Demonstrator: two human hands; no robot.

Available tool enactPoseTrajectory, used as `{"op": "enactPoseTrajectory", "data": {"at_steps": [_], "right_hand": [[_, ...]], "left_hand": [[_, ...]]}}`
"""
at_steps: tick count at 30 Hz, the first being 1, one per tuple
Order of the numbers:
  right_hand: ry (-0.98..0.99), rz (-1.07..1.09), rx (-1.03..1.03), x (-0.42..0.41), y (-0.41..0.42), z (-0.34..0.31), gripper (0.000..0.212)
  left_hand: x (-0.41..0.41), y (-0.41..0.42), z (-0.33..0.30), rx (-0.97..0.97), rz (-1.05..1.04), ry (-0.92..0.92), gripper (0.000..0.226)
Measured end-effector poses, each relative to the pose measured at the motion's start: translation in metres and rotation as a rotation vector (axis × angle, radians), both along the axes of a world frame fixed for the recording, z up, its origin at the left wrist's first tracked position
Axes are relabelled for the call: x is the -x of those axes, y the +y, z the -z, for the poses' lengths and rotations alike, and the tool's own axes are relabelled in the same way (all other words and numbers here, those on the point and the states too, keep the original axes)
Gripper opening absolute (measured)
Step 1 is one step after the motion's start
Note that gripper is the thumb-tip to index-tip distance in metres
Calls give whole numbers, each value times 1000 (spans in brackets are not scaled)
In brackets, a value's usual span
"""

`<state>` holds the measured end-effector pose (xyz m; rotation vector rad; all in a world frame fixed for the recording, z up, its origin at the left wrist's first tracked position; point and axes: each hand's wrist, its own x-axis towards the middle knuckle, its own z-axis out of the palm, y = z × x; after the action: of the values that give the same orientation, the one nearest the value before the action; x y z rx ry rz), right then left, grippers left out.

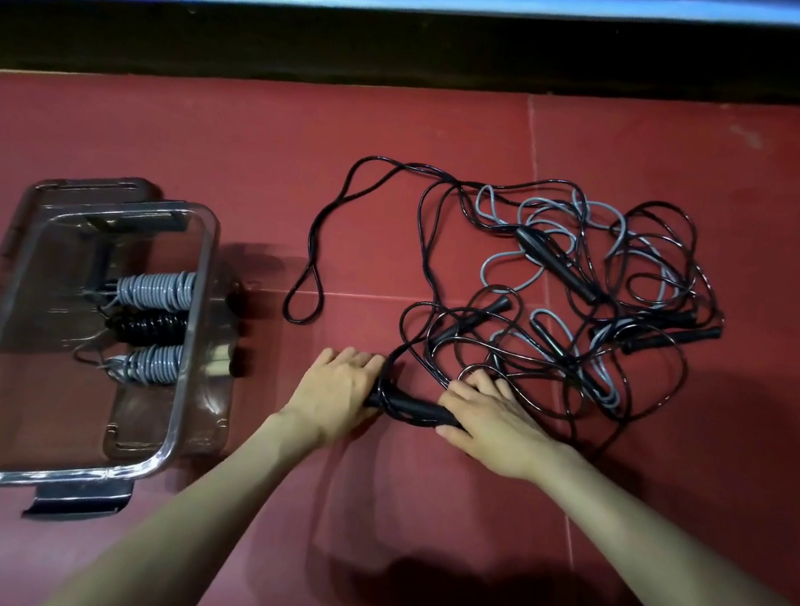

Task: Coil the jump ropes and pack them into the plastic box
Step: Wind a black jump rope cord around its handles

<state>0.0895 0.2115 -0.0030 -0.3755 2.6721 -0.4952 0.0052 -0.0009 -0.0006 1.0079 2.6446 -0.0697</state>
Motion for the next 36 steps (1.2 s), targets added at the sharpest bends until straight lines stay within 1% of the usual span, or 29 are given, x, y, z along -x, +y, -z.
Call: {"op": "enactPoseTrajectory", "data": {"at_steps": [2, 4, 6, 8, 9, 10, 12, 14, 16, 17, 18, 19, 20, 21, 22, 23, 24, 27, 29, 31, 32, 34, 36], "right_hand": [[105, -10, -66, -1, -2, 0, 23], [127, 40, -48, -2, -1, -3, 26], [76, 153, 14, 3, 3, -7, 28], [37, 298, 166, 9, 9, -21, 24], [59, 365, 268, 14, 11, -30, 20], [83, 431, 381, 20, 13, -42, 15], [134, 567, 550, 34, 19, -67, 6], [158, 709, 610, 51, 30, -100, 15], [90, 813, 694, 67, 42, -136, 21], [51, 853, 758, 74, 45, -156, 19], [2, 898, 818, 78, 48, -174, 15], [-15, 939, 883, 80, 51, -206, 11], [-49, 979, 939, 84, 53, -221, 6], [-44, 1018, 991, 87, 56, -247, 3], [-34, 1049, 1022, 87, 59, -263, 6], [37, 1081, 1045, 86, 66, -291, 6], [61, 1127, 1060, 86, 71, -302, 4], [171, 1247, 1098, 74, 92, -339, 16], [240, 1293, 1014, 63, 106, -343, 18], [280, 1317, 979, 50, 114, -341, 19], [266, 1307, 1010, 43, 114, -338, 19], [277, 1250, 1031, 34, 111, -333, 20], [326, 1153, 956, 27, 104, -337, 23]], "left_hand": [[2, -1, -9, 20, -62, -112, 42], [2, -3, -22, 22, -140, -190, 42], [5, -4, -40, 9, -188, -194, 37], [12, -4, -65, 0, -222, -215, 32], [18, -3, -78, -40, -259, -277, 27], [26, -5, -88, -123, -315, -404, 20], [36, -8, -117, -311, -468, -686, 26], [44, -11, -154, -458, -641, -800, 31], [52, -11, -191, -584, -742, -806, 38], [56, -8, -211, -635, -751, -789, 35], [59, -6, -229, -684, -744, -773, 27], [60, -1, -258, -753, -730, -743, 19], [65, 2, -272, -802, -724, -737, 19], [67, 7, -297, -850, -725, -709, 21], [69, 10, -311, -904, -727, -705, 22], [67, 14, -340, -981, -710, -698, 22], [69, 17, -352, -1062, -724, -716, 22], [66, 22, -402, -1401, -779, -770, 23], [61, 21, -420, -1529, -763, -700, 23], [52, 18, -425, -1541, -739, -626, 24], [47, 18, -421, -1528, -732, -612, 25], [40, 18, -406, -1489, -753, -598, 26], [30, 17, -386, -1419, -818, -582, 23]]}}
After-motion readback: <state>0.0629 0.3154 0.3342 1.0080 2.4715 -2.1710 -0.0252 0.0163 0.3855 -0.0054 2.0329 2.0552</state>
